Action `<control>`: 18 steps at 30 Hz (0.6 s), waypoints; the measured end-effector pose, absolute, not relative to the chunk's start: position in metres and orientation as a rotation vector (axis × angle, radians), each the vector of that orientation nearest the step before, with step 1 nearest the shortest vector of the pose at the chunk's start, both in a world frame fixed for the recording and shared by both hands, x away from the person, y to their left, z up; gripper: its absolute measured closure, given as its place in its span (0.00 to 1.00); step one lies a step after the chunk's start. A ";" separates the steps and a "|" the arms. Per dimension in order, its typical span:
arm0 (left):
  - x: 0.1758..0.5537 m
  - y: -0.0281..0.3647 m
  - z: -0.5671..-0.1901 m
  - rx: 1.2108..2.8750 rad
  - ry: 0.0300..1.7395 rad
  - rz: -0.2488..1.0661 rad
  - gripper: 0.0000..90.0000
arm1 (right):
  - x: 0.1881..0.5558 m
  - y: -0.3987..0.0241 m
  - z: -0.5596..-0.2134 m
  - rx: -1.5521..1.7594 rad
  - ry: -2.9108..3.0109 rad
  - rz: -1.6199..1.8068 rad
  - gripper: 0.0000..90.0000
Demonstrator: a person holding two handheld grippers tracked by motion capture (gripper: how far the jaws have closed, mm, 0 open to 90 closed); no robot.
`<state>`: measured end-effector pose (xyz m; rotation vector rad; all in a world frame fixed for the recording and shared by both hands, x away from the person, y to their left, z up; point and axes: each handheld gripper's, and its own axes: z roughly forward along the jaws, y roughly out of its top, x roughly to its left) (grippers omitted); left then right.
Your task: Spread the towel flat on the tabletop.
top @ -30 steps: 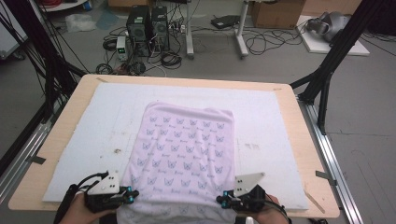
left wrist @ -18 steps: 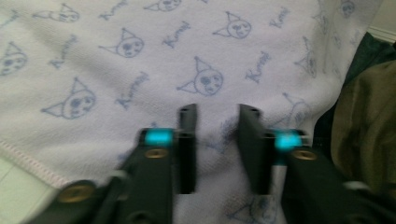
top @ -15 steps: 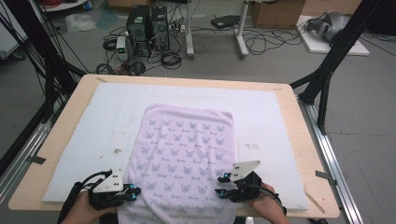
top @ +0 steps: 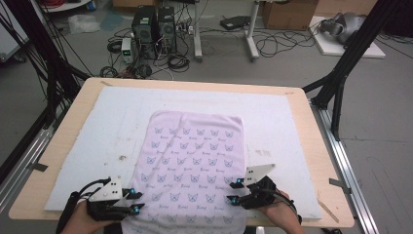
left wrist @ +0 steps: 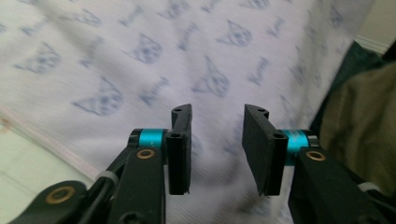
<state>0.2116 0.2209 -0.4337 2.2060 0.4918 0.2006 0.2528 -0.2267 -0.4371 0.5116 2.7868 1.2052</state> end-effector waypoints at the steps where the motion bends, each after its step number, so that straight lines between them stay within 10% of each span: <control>1: 0.215 0.220 -0.433 2.187 0.505 0.204 0.68 | 0.256 -0.228 -0.436 0.520 2.773 1.205 0.59; 18: 0.283 0.214 -0.423 2.073 0.606 0.267 0.52 | 0.320 -0.237 -0.425 0.720 2.626 1.269 0.41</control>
